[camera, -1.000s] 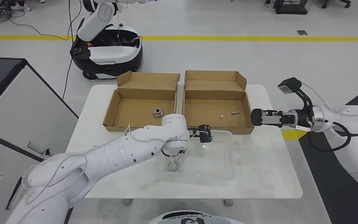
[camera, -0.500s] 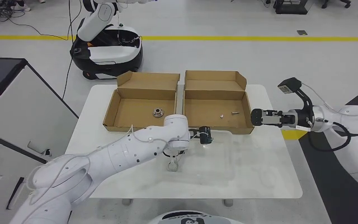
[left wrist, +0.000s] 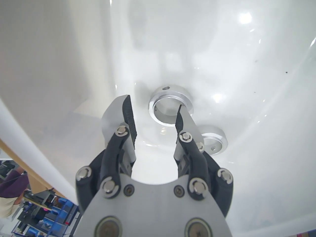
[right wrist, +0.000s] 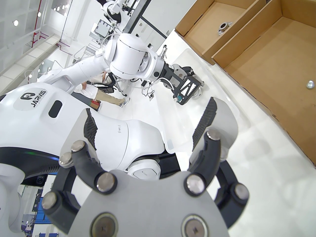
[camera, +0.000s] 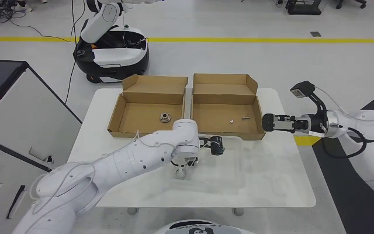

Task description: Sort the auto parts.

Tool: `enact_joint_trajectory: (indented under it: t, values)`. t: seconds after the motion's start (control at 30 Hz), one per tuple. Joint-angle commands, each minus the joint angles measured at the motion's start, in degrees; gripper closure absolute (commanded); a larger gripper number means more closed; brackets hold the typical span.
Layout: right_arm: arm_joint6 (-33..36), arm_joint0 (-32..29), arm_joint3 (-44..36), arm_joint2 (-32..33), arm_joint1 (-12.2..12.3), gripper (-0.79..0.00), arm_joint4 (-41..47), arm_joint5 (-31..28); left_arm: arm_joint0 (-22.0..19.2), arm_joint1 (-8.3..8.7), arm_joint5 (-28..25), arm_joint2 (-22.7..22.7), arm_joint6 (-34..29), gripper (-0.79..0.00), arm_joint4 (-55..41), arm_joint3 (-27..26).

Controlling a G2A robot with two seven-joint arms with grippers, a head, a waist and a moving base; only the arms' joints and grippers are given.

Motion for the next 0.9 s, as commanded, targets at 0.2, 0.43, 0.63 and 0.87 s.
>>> enact_joint_trajectory:
  t: [0.2, 0.43, 0.63, 0.87]
  values:
    - [0.0, 0.0, 0.0, 0.0, 0.0, -0.785, 0.0, 0.0, -2.3, 0.51, -1.0, 2.7, 1.0, -0.52, -5.5, -0.4]
    - [0.0, 0.0, 0.0, 0.0, 0.0, -0.785, 0.0, 0.0, -4.8, 0.99, -0.1, 5.1, 0.2, -0.4, -12.1, 0.0]
    - [0.0, 0.0, 0.0, 0.0, 0.0, -0.785, 0.0, 0.0, -4.9, 1.07, 0.6, 5.1, -0.6, -0.348, -14.4, 0.2]
    - [0.0, 0.0, 0.0, 0.0, 0.0, -0.785, 0.0, 0.0, -5.0, 0.94, 0.6, 5.1, -0.6, -0.32, -14.8, 0.7]
